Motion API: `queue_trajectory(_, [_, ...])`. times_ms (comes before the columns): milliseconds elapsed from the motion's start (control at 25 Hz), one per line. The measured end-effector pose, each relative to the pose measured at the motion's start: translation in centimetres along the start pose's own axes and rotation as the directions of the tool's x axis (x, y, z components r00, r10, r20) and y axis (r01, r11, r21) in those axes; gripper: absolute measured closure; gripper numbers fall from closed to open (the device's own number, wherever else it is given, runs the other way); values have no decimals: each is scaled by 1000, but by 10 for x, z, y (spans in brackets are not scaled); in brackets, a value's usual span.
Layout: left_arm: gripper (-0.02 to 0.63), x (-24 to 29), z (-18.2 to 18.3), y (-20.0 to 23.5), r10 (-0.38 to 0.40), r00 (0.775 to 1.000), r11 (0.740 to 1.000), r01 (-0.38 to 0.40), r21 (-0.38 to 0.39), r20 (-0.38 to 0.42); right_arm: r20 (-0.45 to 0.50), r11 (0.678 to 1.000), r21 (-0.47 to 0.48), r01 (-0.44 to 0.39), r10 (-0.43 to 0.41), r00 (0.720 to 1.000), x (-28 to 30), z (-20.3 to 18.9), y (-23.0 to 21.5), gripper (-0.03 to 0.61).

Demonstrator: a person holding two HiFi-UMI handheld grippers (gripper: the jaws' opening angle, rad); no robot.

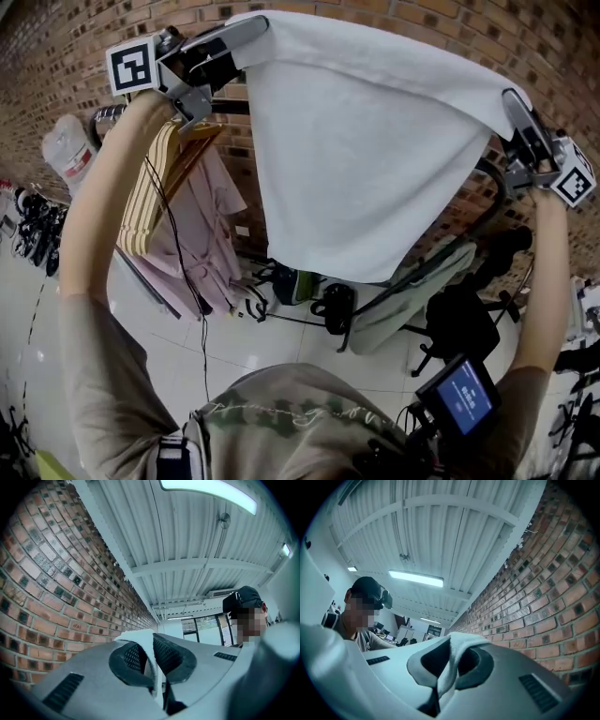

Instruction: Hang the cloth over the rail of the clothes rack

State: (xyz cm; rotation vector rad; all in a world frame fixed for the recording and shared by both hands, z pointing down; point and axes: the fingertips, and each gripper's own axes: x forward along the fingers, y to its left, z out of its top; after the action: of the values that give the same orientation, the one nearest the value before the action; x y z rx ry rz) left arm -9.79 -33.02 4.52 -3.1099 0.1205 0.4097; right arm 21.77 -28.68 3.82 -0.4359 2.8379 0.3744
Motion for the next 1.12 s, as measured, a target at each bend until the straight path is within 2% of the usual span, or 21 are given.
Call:
queue_trajectory(240, [595, 4, 19, 16, 33, 999, 999, -33, -16, 5, -7, 999, -26, 26, -26, 1000, 12, 22, -15, 565])
queue_trajectory(600, [595, 12, 43, 31, 81, 996, 996, -83, 39, 49, -38, 997, -51, 53, -55, 998, 19, 29, -31, 565])
queue_trajectory(840, [595, 20, 47, 55, 139, 990, 989, -140, 50, 22, -77, 994, -60, 87, -91, 993, 24, 33, -49, 565])
queue_trajectory(1000, [595, 21, 45, 71, 131, 989, 991, -130, -21, 74, -85, 993, -42, 108, -112, 990, 28, 27, -63, 565])
queue_trajectory(1120, [595, 21, 36, 84, 152, 986, 988, -150, -32, 65, -96, 992, -34, 122, -125, 987, 29, 20, -72, 565])
